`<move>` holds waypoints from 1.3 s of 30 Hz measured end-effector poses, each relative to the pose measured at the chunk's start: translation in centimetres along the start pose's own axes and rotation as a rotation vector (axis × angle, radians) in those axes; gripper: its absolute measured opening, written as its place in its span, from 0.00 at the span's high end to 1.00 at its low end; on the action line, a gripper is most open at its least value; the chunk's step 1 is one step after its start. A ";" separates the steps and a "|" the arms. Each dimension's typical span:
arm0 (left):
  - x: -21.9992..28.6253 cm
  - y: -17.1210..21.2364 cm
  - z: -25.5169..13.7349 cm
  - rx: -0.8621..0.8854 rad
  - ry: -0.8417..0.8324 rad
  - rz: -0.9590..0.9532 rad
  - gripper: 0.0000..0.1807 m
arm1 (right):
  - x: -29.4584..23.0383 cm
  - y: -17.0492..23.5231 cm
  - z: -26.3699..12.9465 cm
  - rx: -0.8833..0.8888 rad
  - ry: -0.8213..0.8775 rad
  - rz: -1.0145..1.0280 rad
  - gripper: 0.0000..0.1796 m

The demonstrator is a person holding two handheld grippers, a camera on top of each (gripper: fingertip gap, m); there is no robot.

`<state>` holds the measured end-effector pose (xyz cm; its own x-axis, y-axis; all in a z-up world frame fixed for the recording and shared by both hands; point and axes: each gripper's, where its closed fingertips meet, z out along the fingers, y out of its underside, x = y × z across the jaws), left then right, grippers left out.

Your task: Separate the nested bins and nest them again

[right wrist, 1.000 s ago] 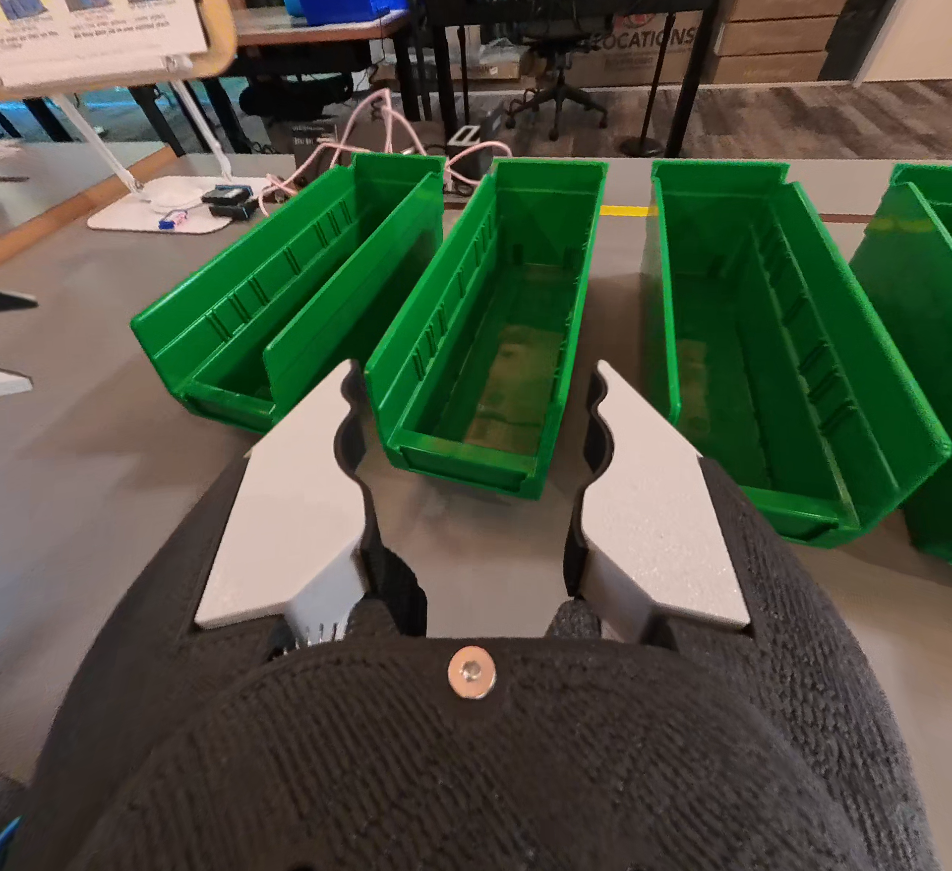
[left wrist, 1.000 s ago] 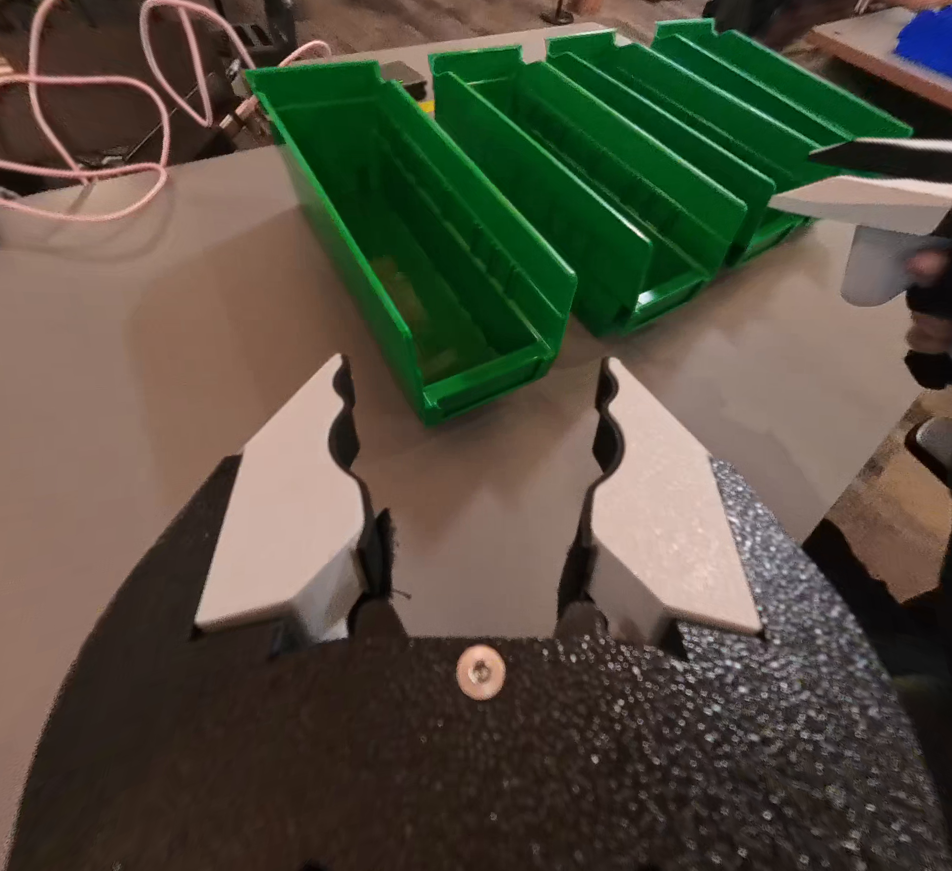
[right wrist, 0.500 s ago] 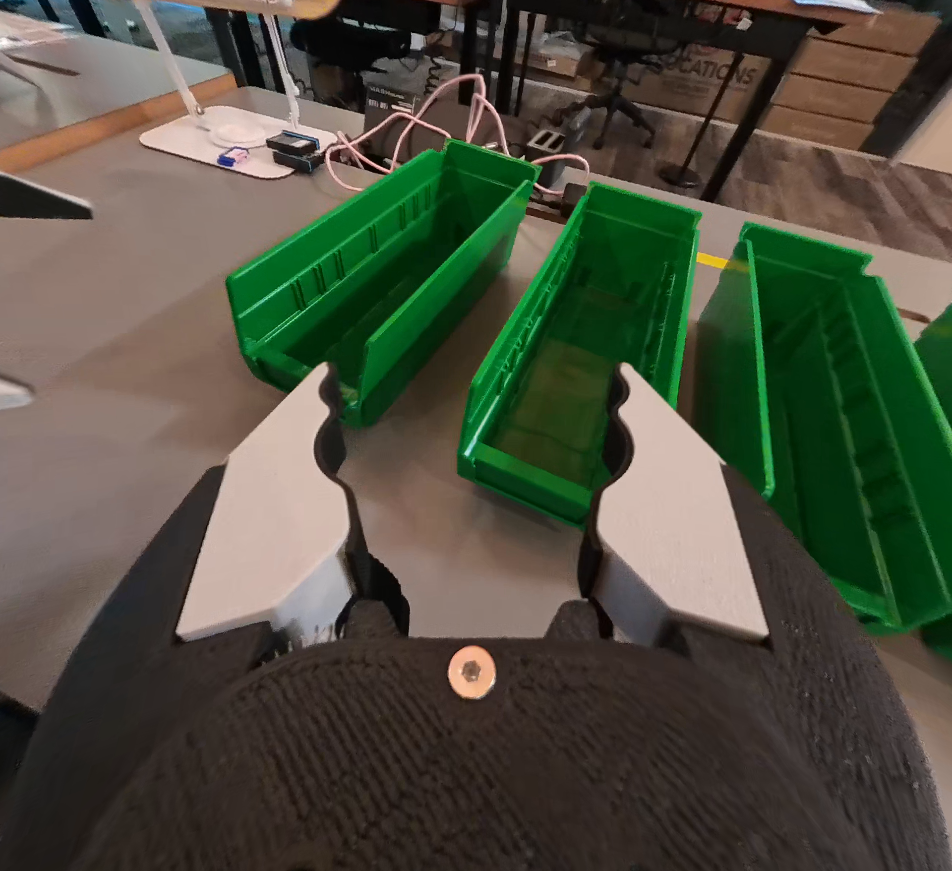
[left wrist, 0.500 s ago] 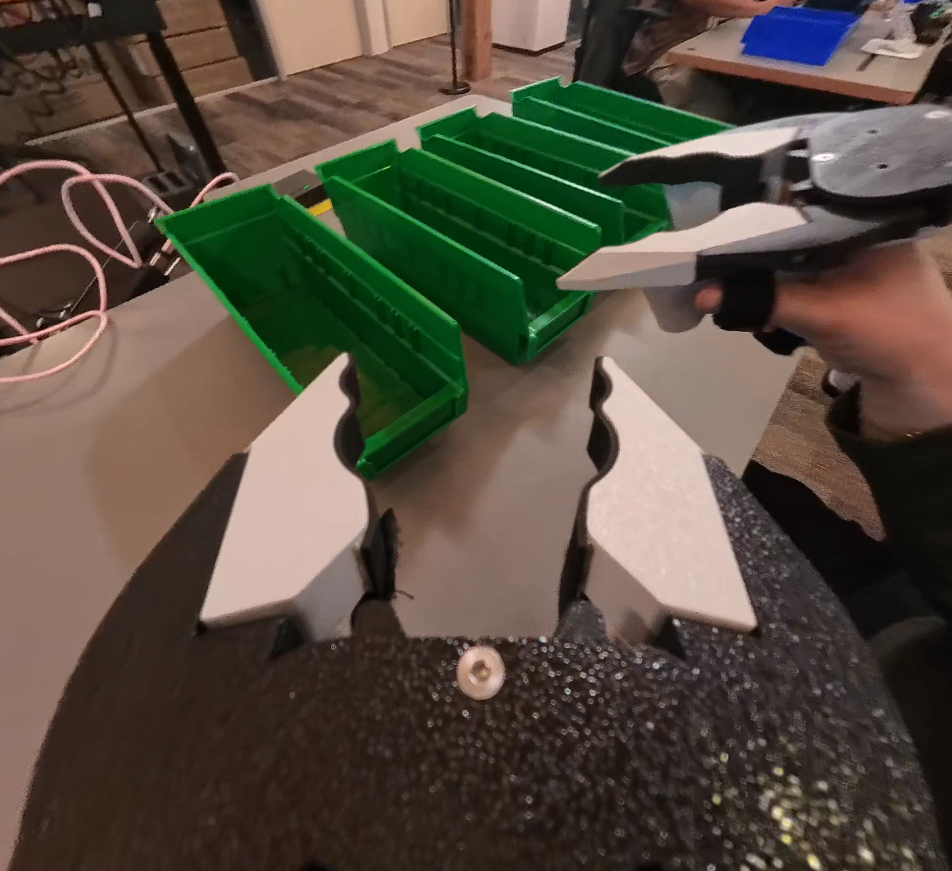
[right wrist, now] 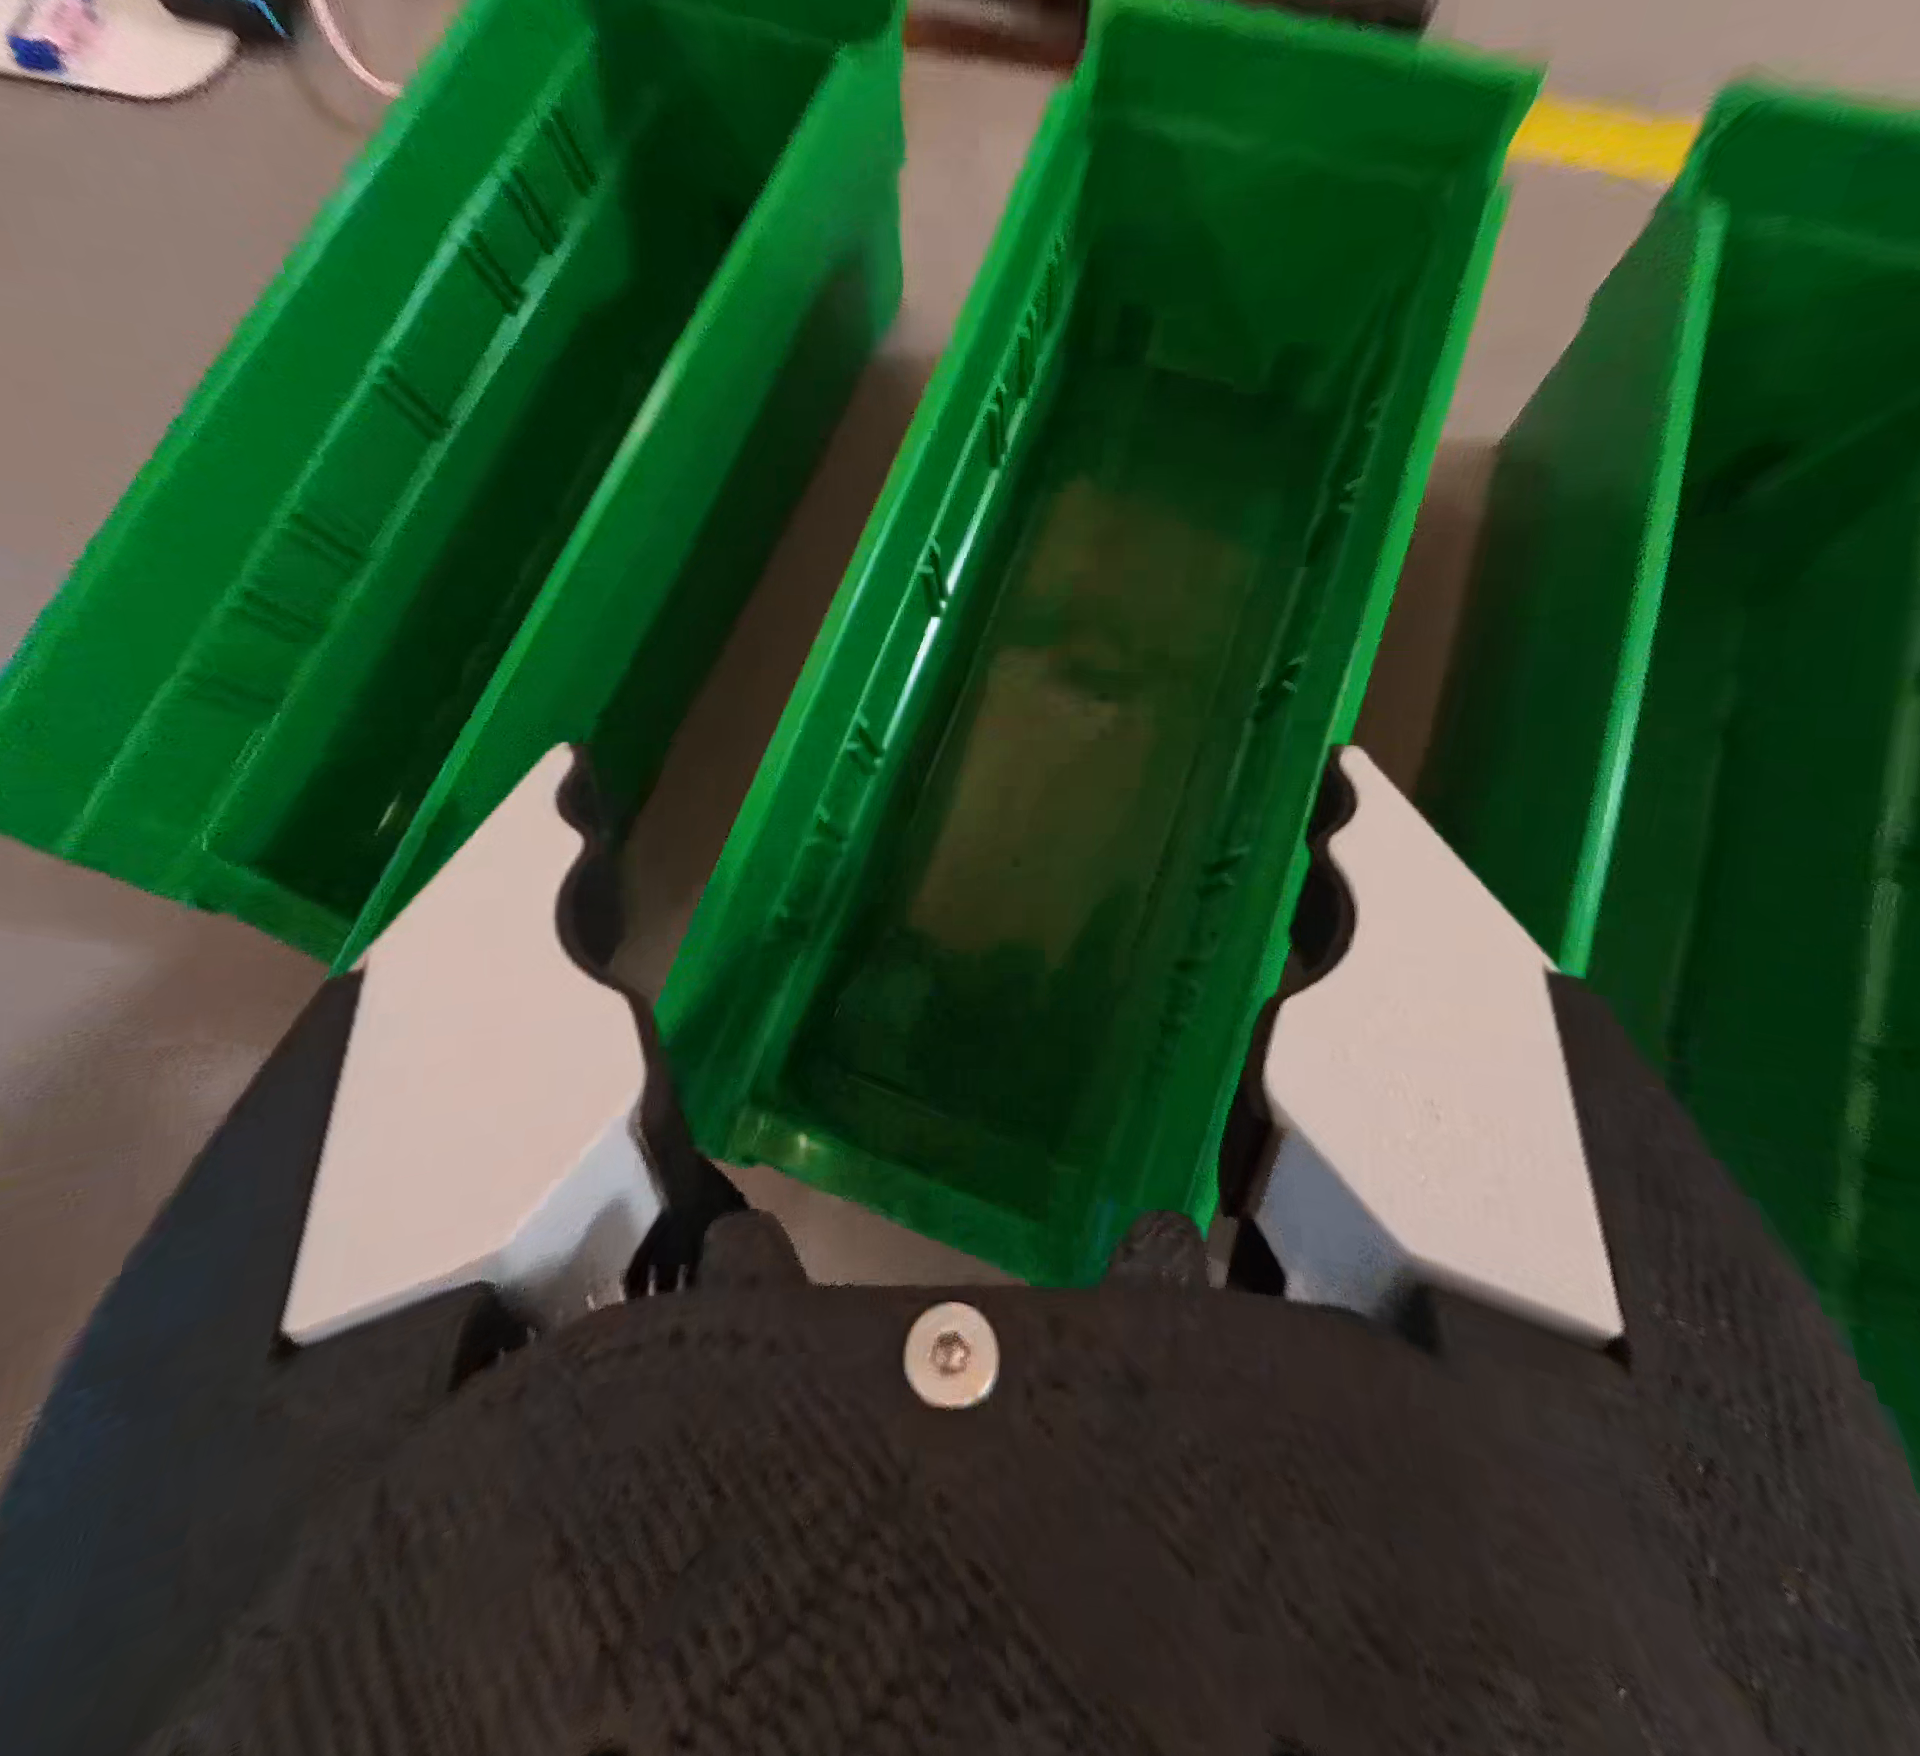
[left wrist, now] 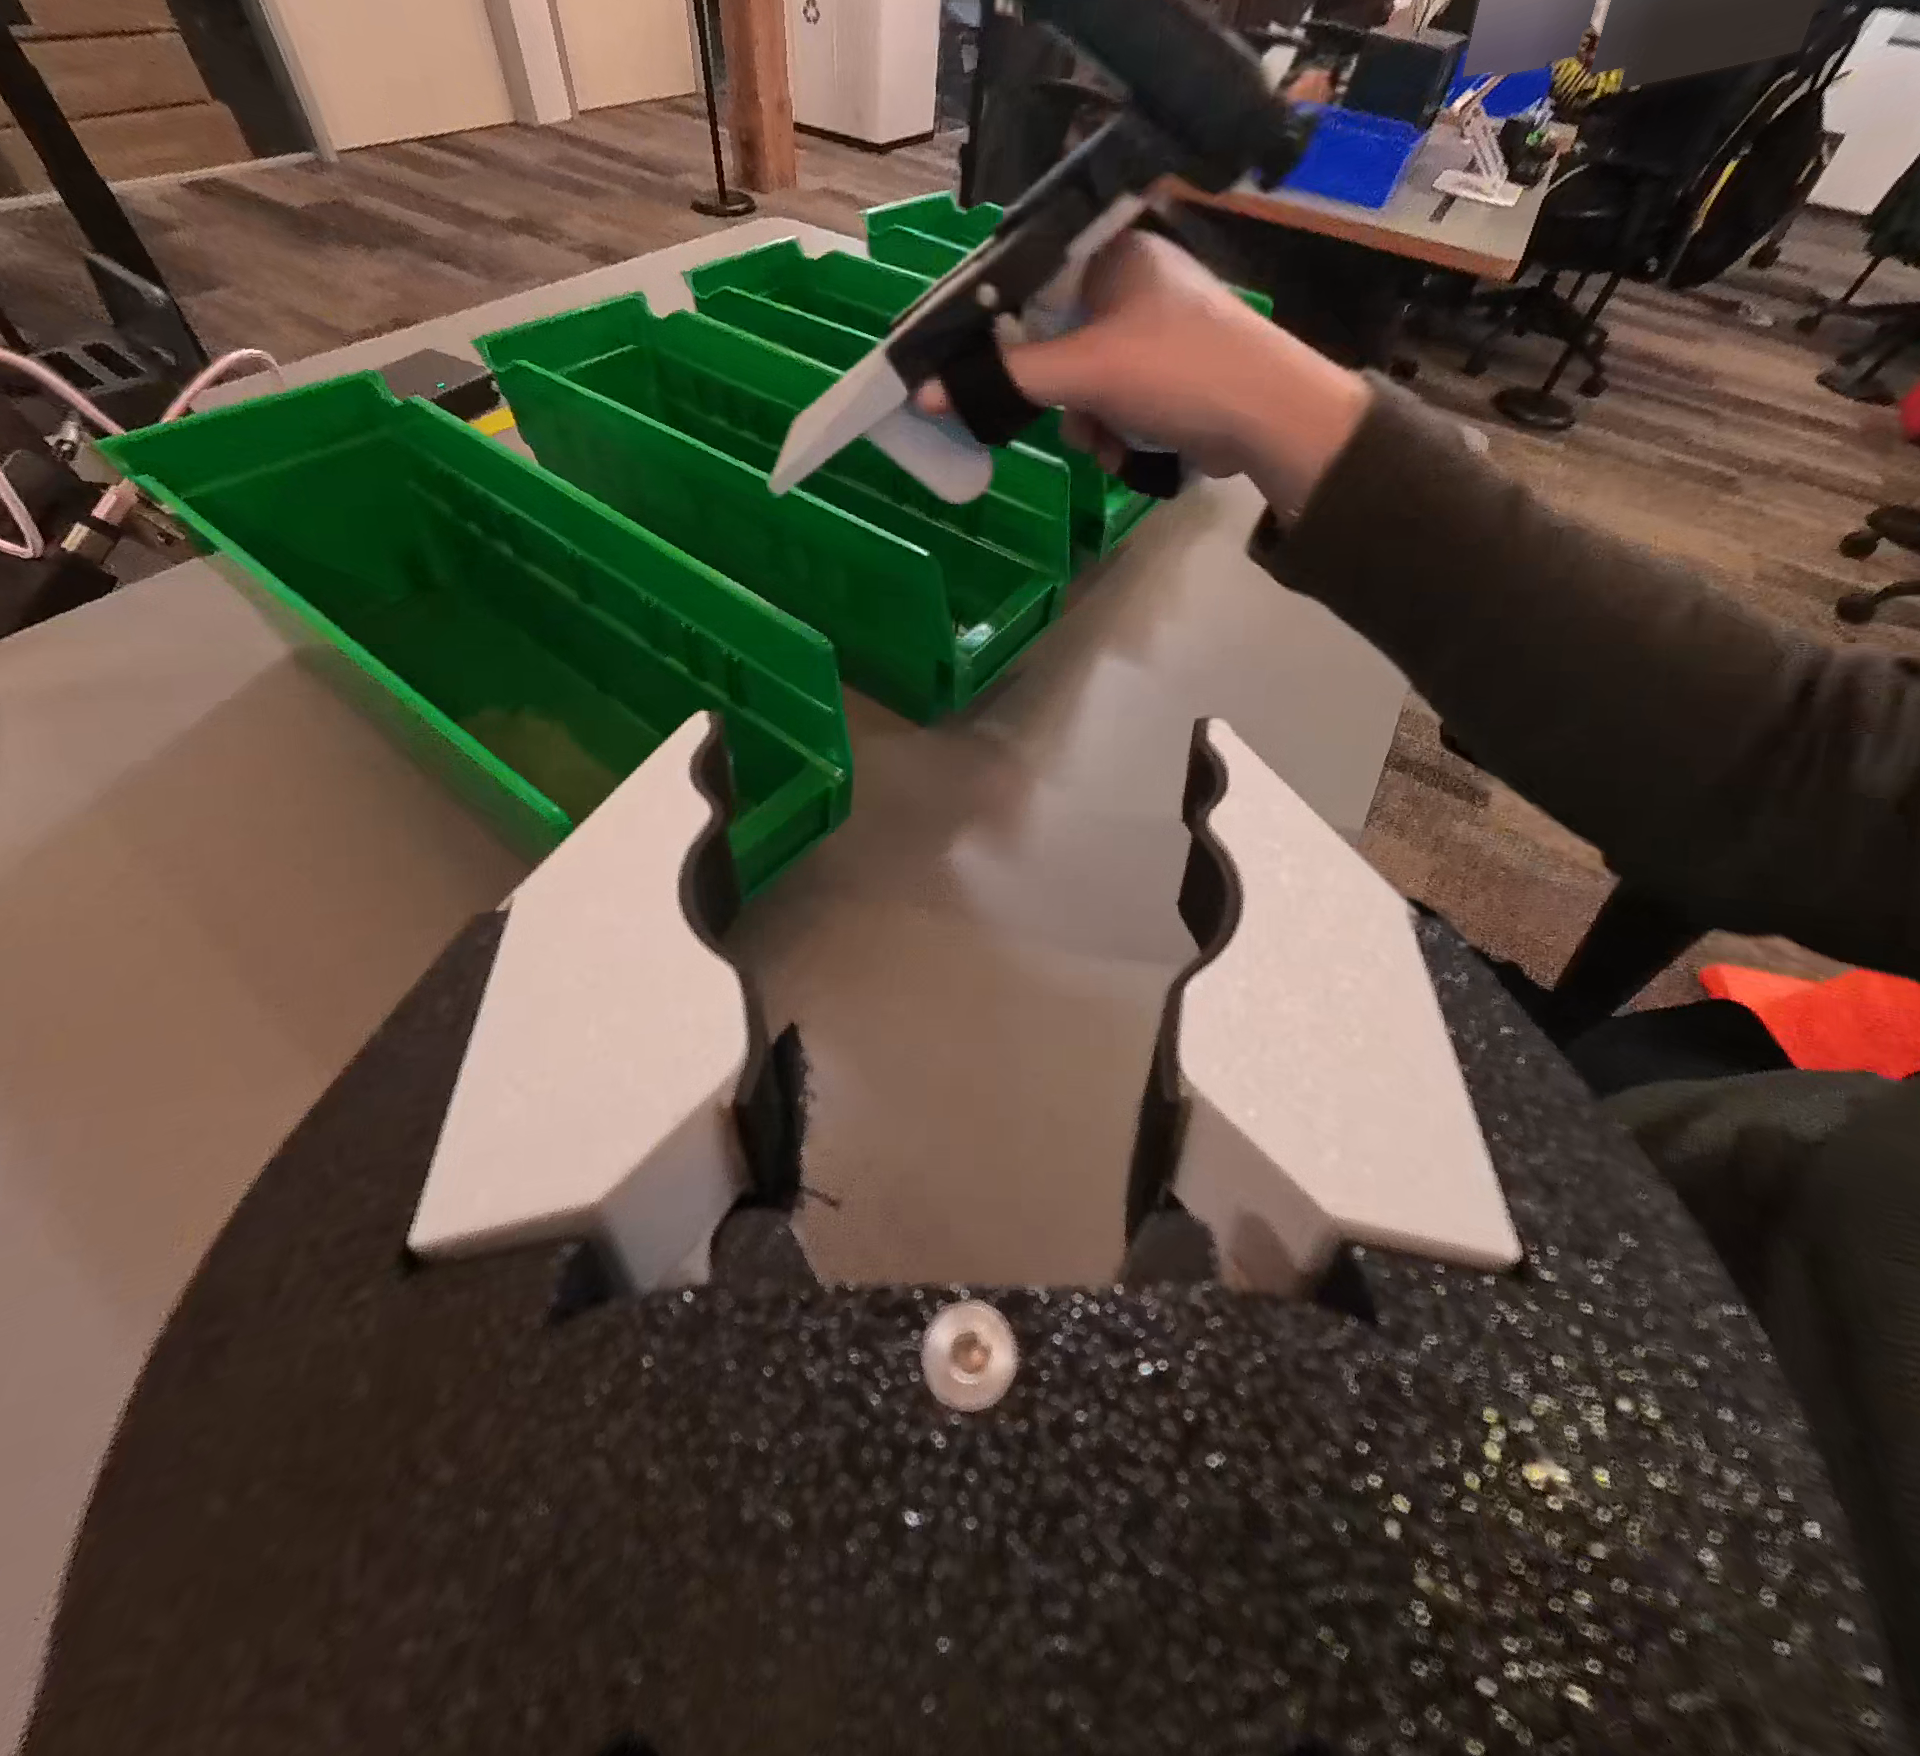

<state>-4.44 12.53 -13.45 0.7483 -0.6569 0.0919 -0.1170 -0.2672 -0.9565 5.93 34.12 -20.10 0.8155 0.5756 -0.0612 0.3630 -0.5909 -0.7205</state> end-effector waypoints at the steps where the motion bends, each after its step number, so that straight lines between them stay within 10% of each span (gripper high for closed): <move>1: -0.2 0.0 -0.1 0.006 0.000 -0.003 0.53 | 0.5 0.0 0.9 -0.060 0.001 0.025 0.23; 18: -2.6 2.5 0.1 -0.075 -0.018 -0.082 0.51 | 3.6 1.4 5.2 -0.617 0.105 0.067 0.28; 30: -4.1 2.3 -1.7 -0.028 -0.040 -0.135 0.52 | 2.2 -4.4 0.4 -0.542 0.200 0.189 0.42; 39: -5.2 1.7 -3.7 0.038 -0.067 -0.172 0.52 | -8.7 -11.5 -1.9 -0.426 -0.007 0.223 0.42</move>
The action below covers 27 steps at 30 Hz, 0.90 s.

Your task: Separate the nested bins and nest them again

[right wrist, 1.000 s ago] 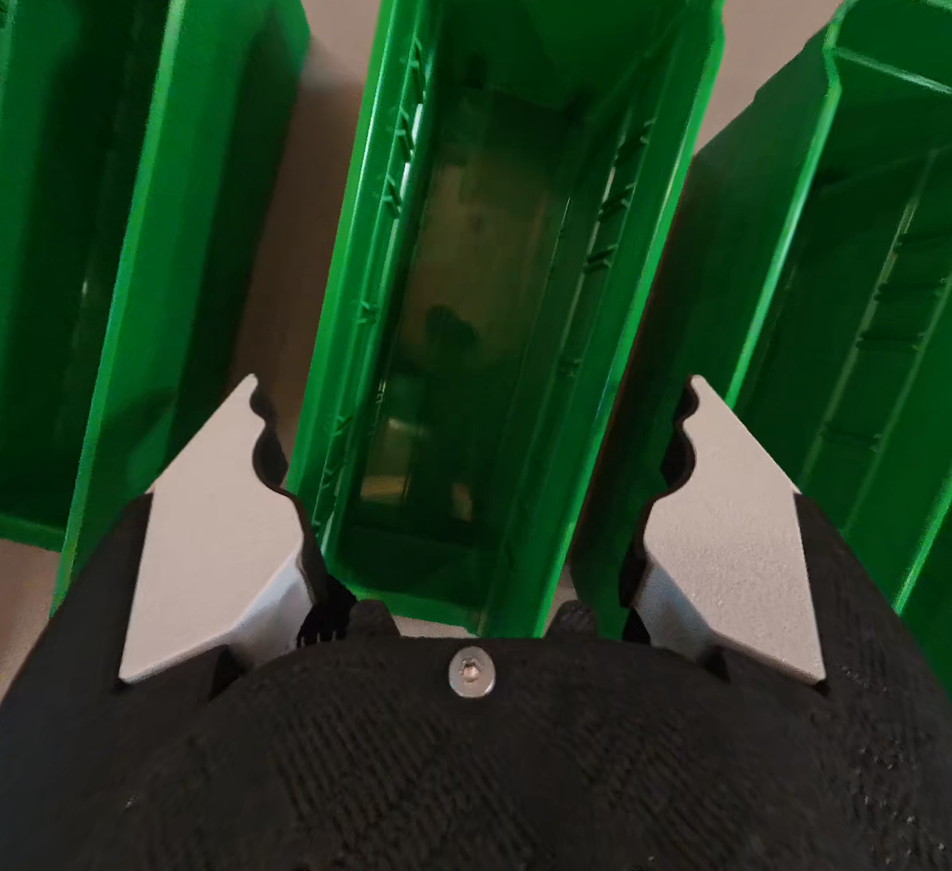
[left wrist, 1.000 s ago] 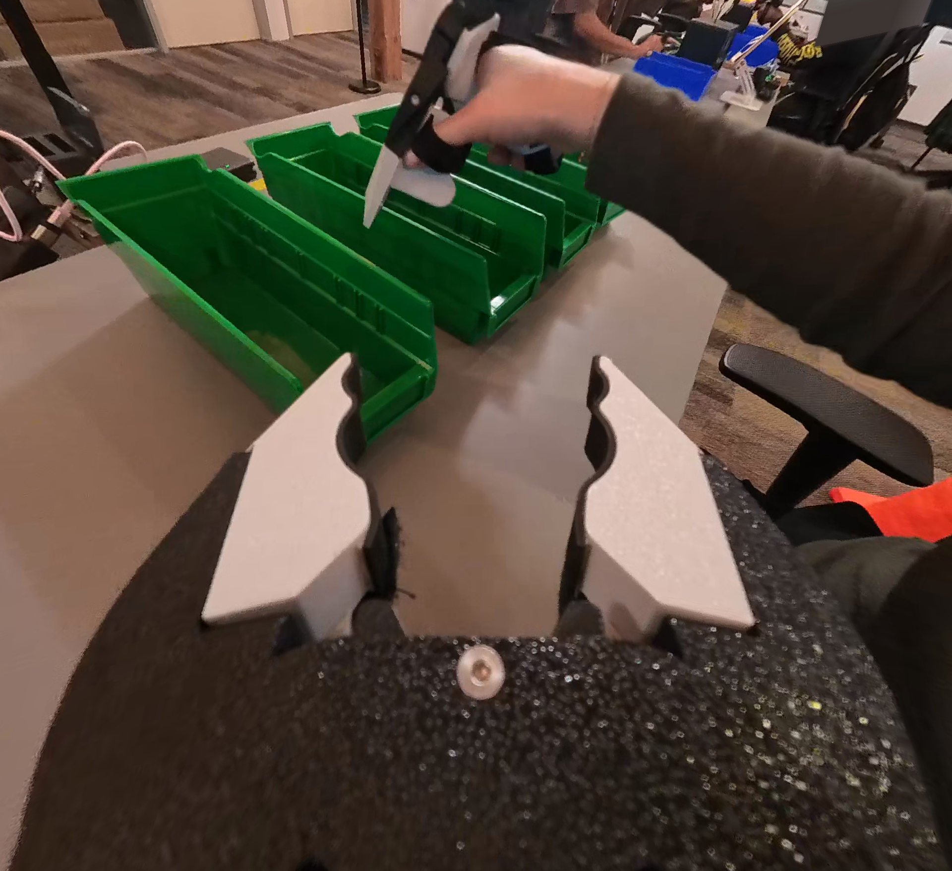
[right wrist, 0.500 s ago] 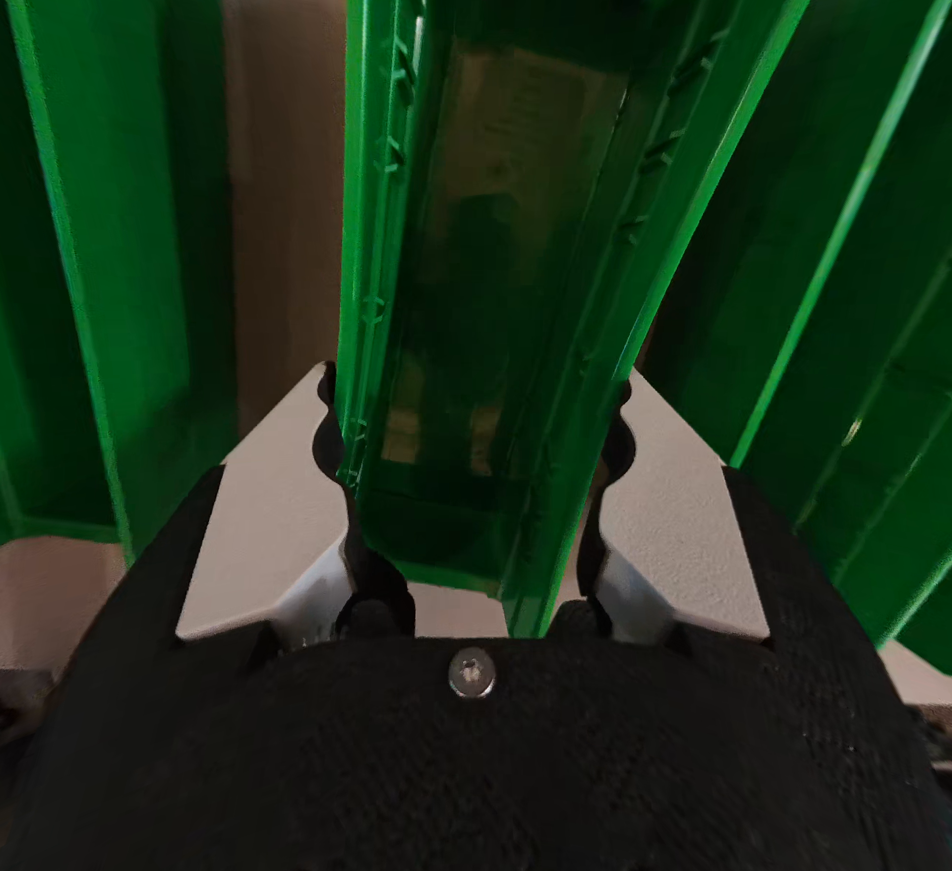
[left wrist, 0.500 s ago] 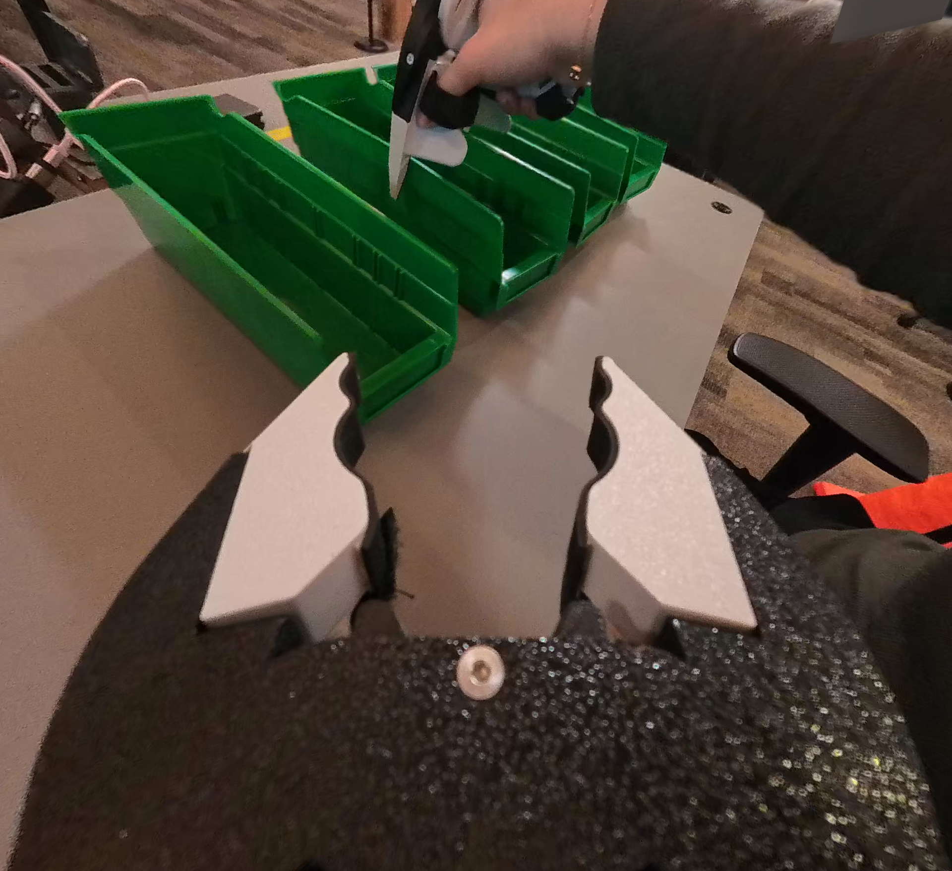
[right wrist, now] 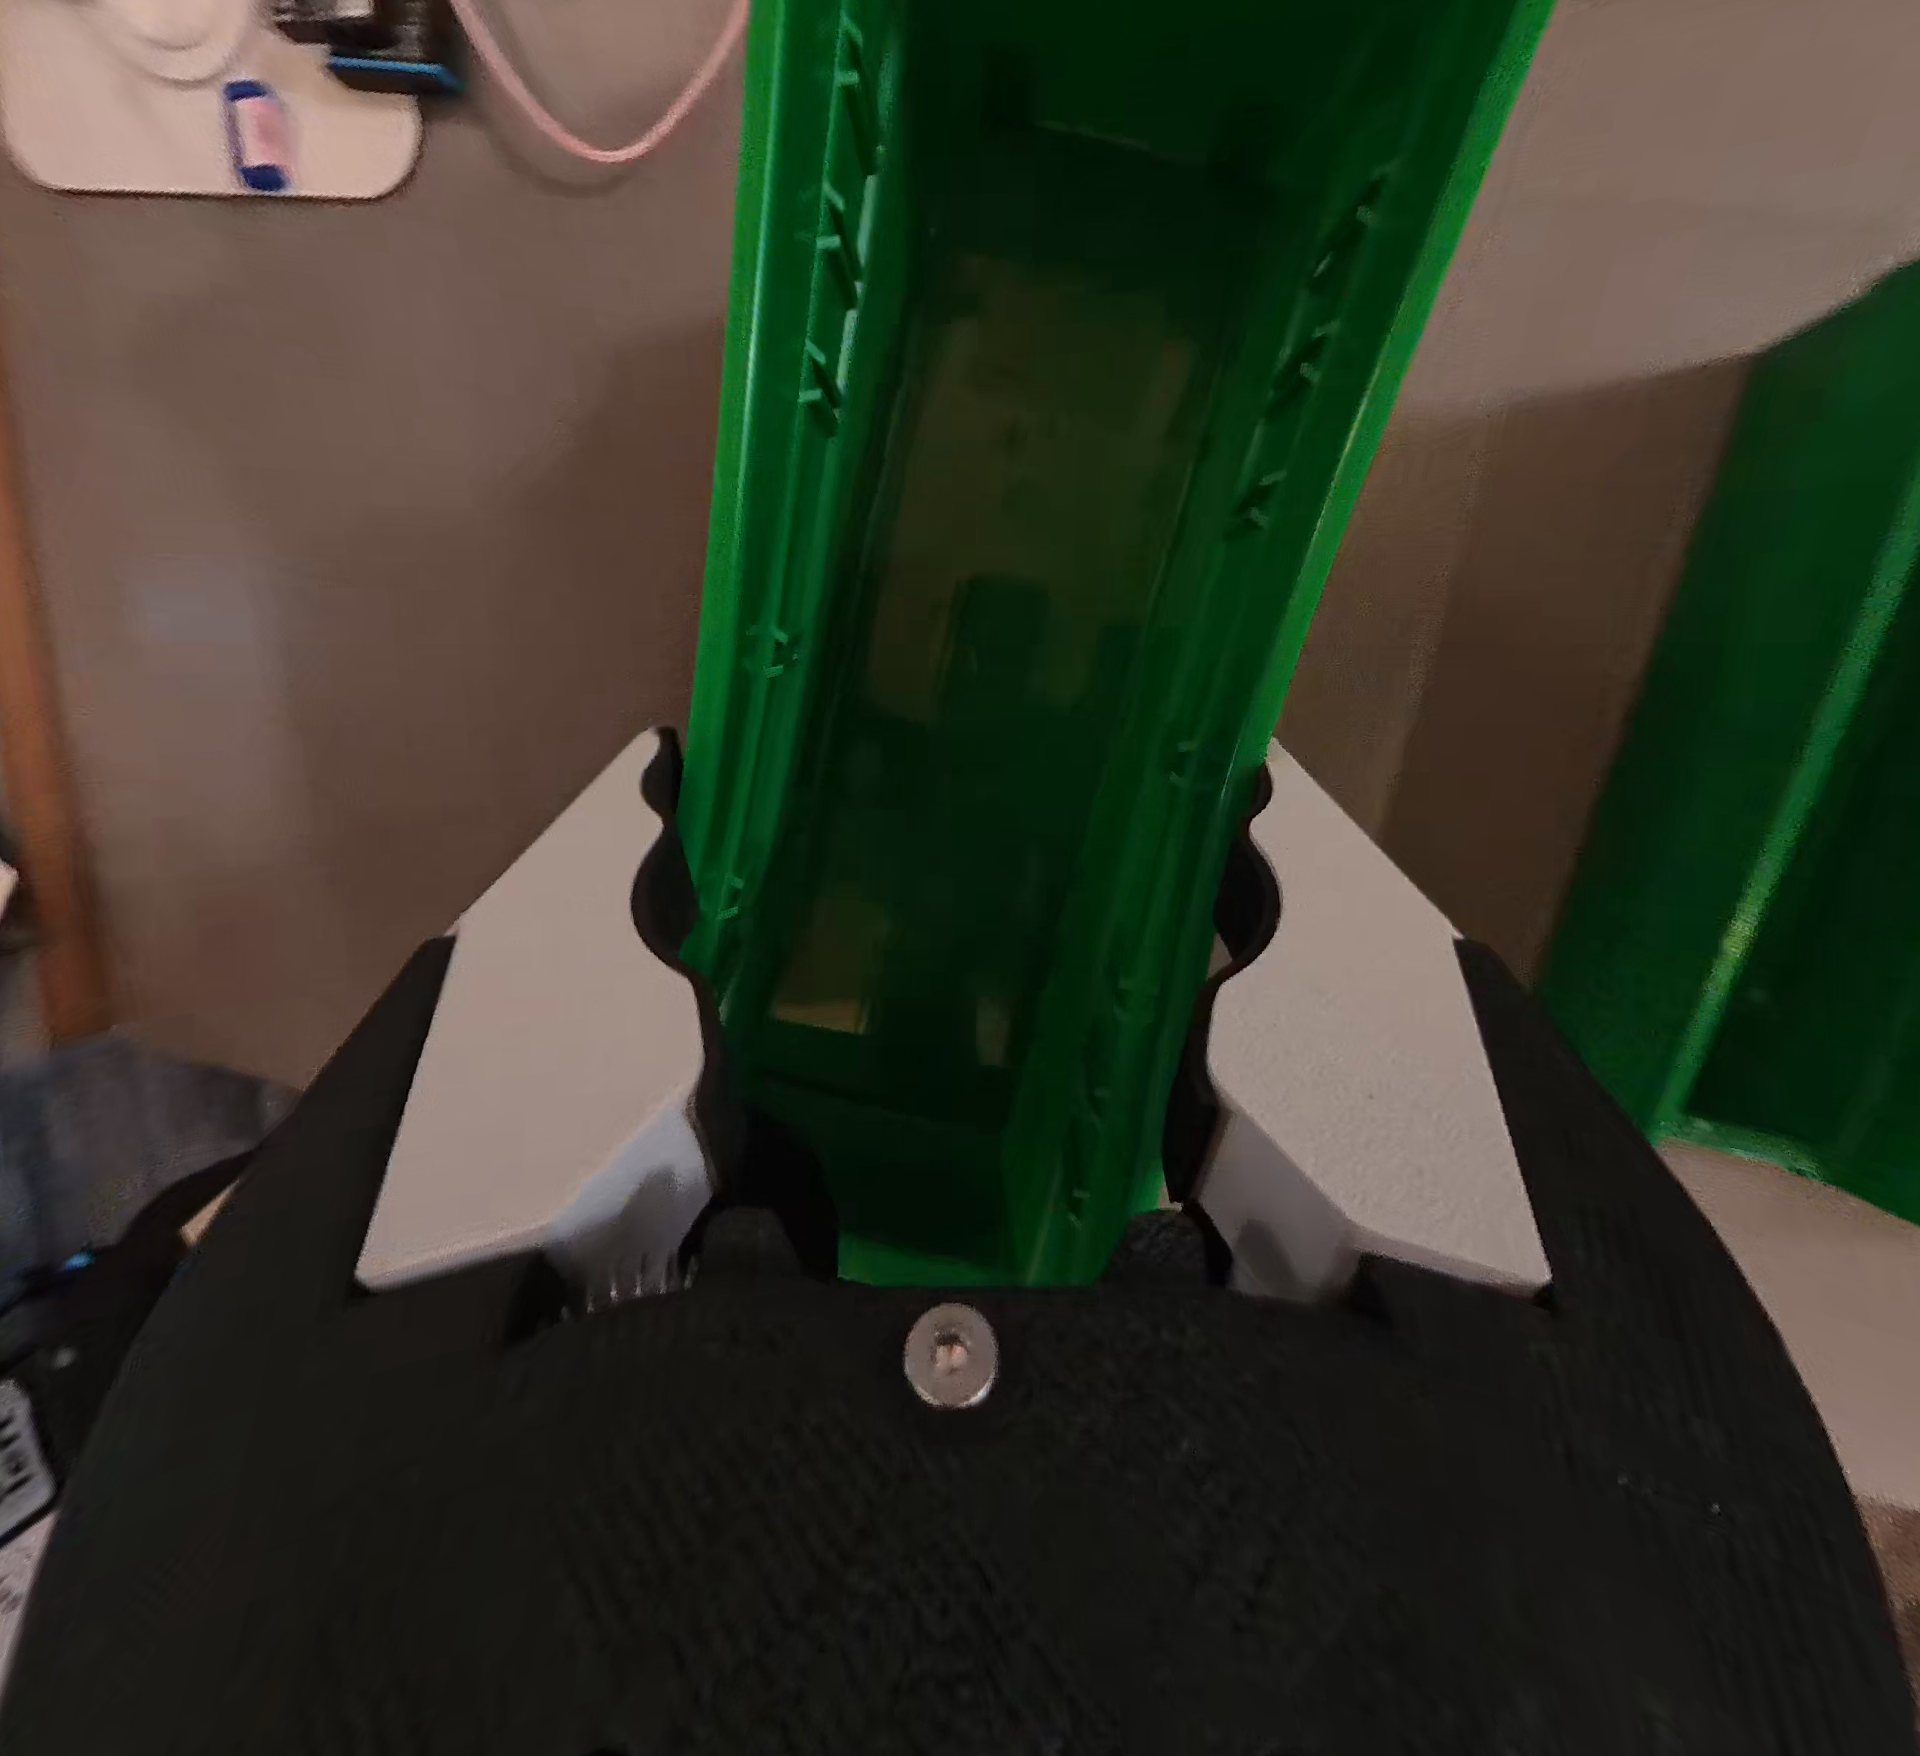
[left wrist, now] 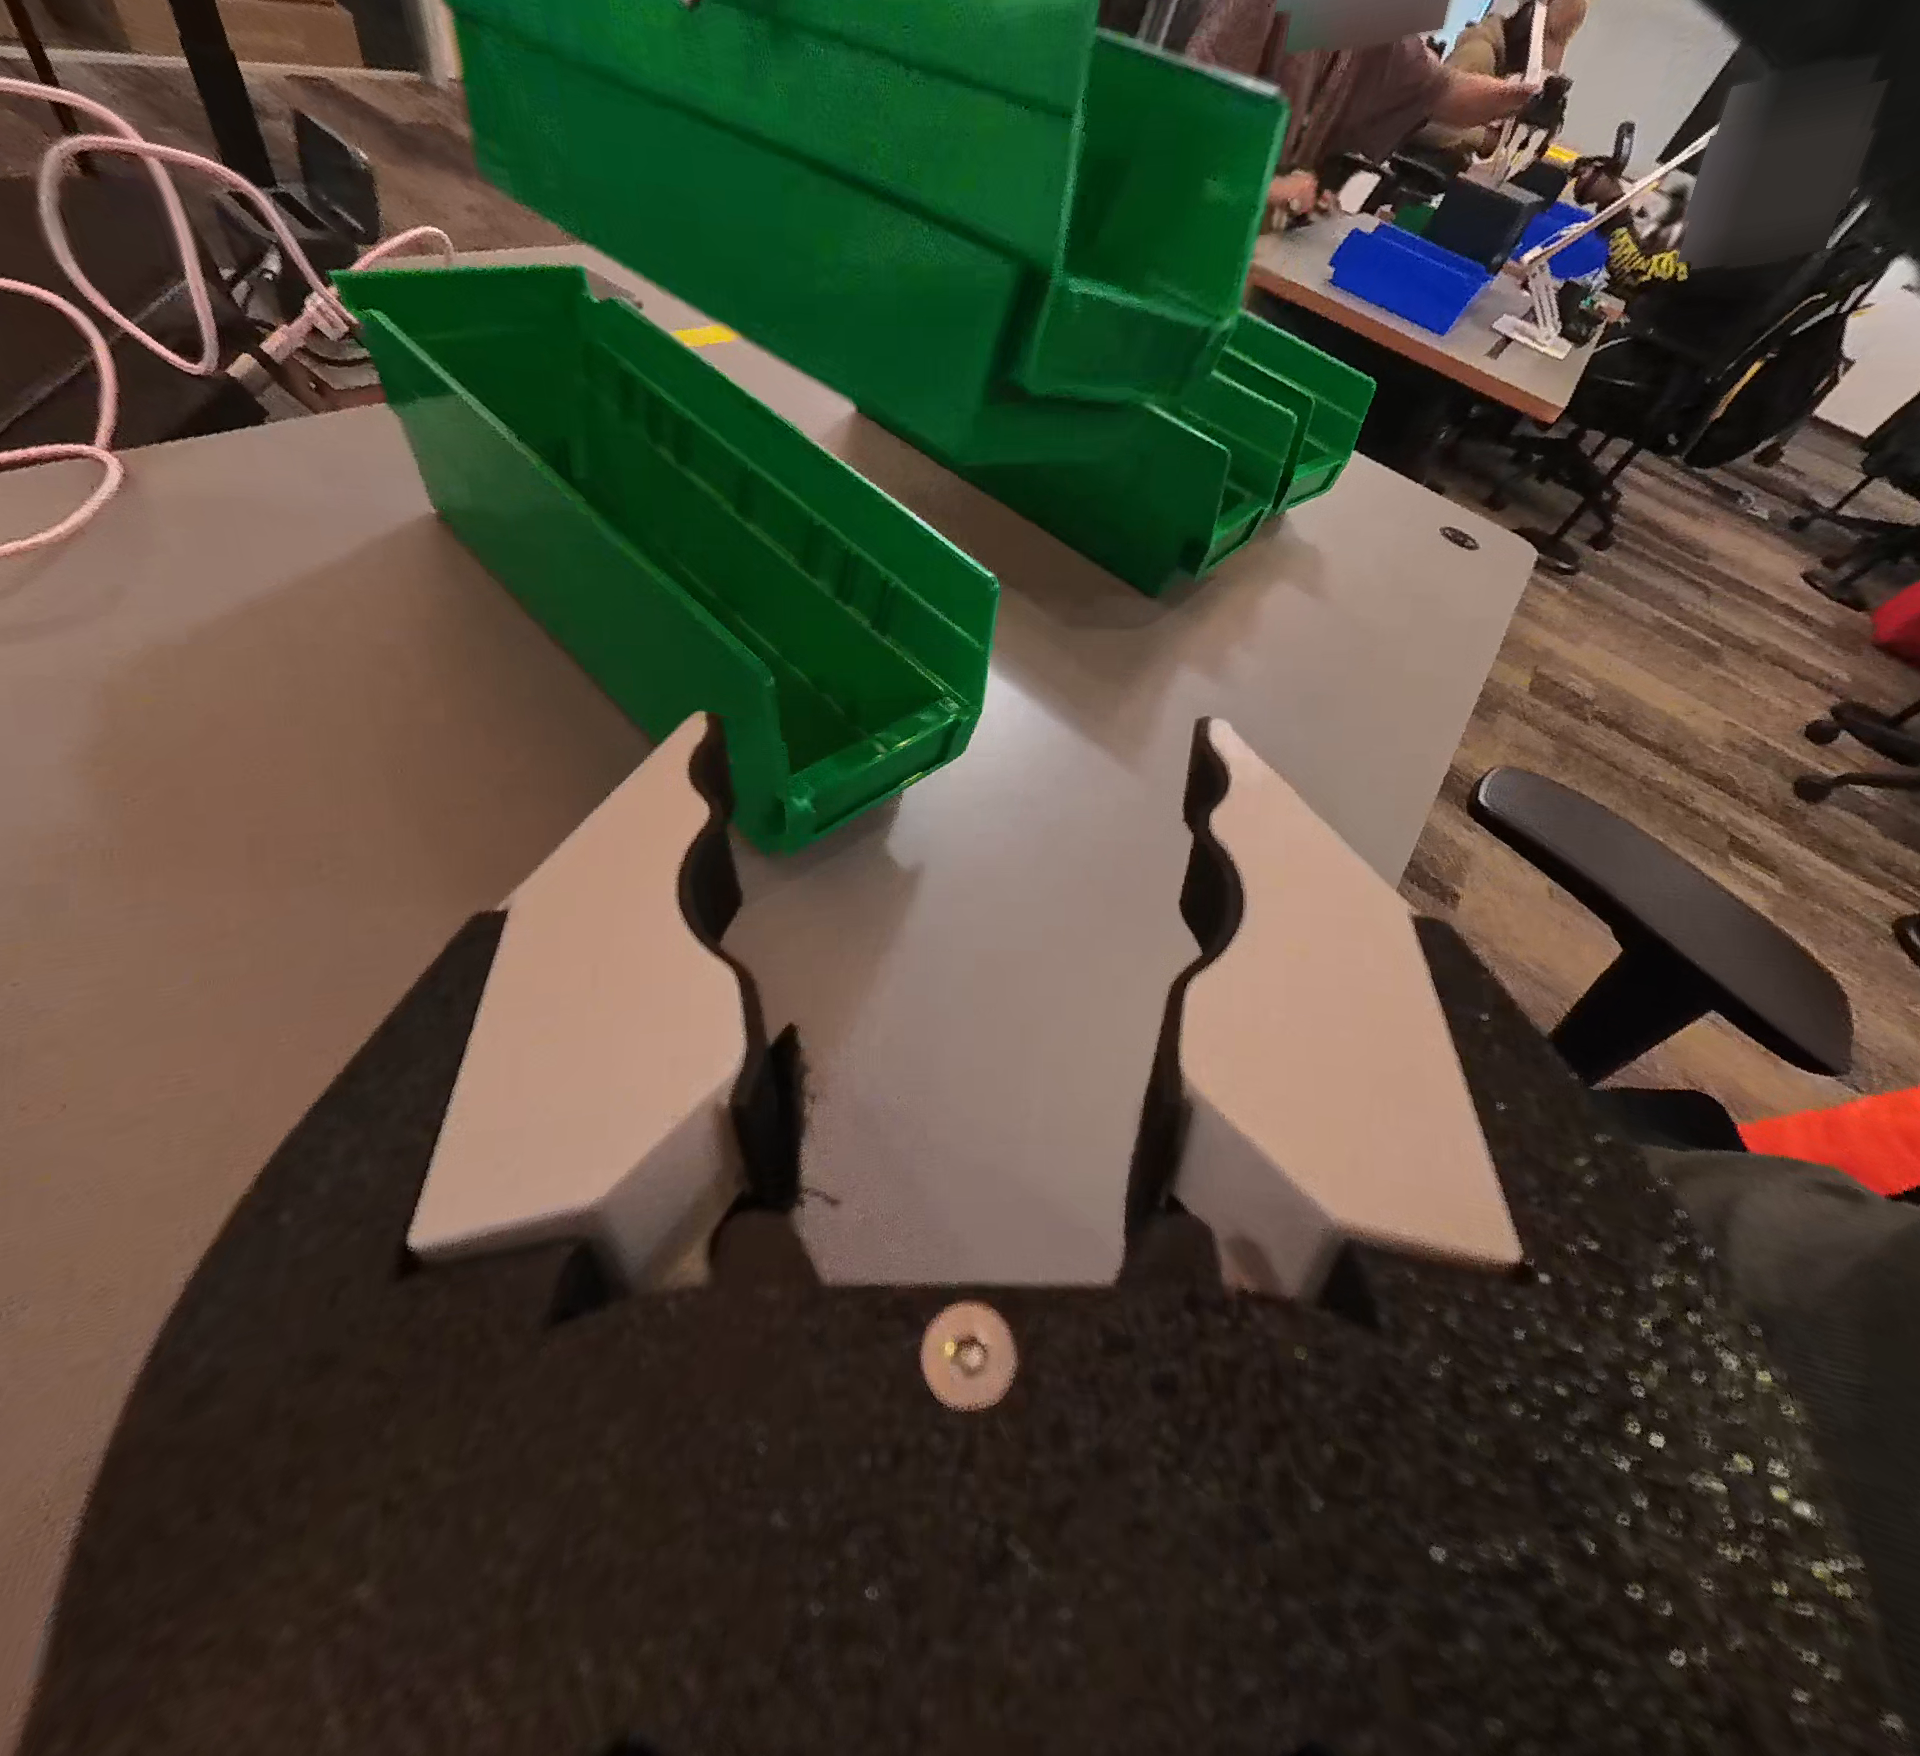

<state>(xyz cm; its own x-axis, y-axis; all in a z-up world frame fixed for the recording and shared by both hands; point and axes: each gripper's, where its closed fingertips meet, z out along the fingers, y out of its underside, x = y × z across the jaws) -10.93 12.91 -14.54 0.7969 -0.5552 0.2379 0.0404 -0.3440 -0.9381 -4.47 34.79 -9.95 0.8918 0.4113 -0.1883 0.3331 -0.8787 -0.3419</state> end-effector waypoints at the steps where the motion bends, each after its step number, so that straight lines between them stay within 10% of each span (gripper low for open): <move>1: -0.1 -0.1 -0.2 0.009 -0.002 -0.004 0.53 | -1.2 0.0 0.5 -0.002 -0.023 -0.010 0.42; 27: -1.5 0.0 -0.2 0.040 -0.003 -0.075 0.52 | -3.7 1.7 5.1 -0.092 0.052 -0.026 0.42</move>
<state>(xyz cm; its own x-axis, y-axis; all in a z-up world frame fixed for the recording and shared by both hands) -12.28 13.60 -14.83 0.7926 -0.5265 0.3075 0.1240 -0.3546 -0.9268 -8.75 33.07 -14.56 0.8962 0.4235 -0.1320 0.3812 -0.8874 -0.2592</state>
